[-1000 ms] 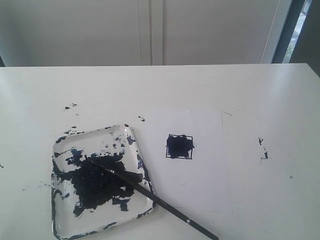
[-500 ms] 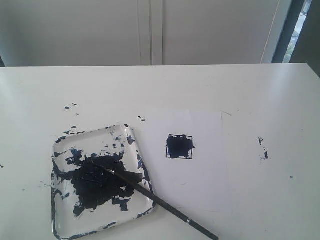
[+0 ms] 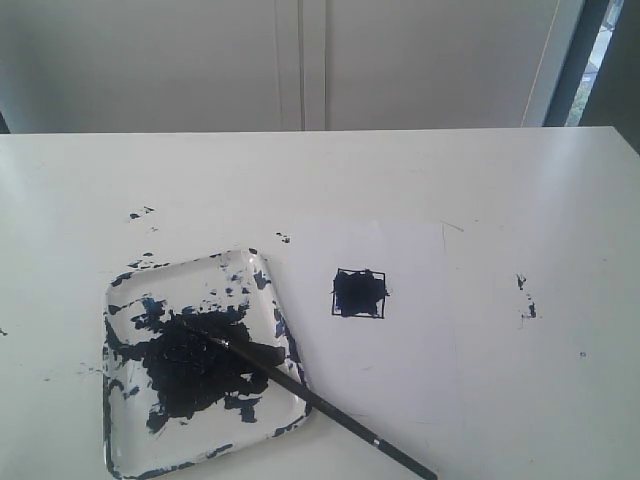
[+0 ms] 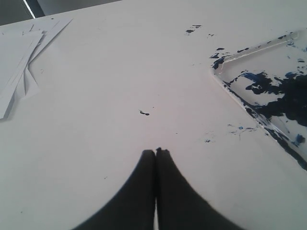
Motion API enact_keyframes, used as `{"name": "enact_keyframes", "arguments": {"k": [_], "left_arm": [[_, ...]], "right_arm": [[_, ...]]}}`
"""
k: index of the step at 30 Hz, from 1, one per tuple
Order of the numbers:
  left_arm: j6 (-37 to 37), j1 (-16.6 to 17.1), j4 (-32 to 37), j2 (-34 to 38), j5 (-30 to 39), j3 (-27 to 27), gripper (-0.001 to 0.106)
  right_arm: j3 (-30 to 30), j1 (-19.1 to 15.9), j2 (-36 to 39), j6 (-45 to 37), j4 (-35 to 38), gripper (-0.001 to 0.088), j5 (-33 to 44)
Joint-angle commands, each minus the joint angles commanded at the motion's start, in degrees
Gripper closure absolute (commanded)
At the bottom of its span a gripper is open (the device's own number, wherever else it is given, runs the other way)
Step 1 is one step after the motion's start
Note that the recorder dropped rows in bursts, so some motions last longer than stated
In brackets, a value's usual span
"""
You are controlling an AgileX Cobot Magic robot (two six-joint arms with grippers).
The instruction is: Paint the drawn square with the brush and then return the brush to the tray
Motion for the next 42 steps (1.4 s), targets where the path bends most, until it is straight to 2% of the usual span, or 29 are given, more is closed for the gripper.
{"name": "enact_keyframes", "arguments": {"k": [5, 10, 13, 42], "left_arm": [[0.0, 0.0, 0.0, 0.0, 0.0, 0.0, 0.105], [0.0, 0.0, 0.0, 0.0, 0.0, 0.0, 0.105], [0.0, 0.0, 0.0, 0.0, 0.0, 0.0, 0.105], [0.0, 0.0, 0.0, 0.0, 0.0, 0.0, 0.105]], "right_arm": [[0.0, 0.0, 0.0, -1.9, 0.0, 0.0868, 0.1], [0.0, 0.0, 0.0, -17.5, 6.3, 0.0868, -0.5], [0.0, 0.0, 0.0, -23.0, 10.4, 0.0868, -0.5], [0.0, 0.0, 0.0, -20.6, 8.7, 0.0868, -0.5]]}}
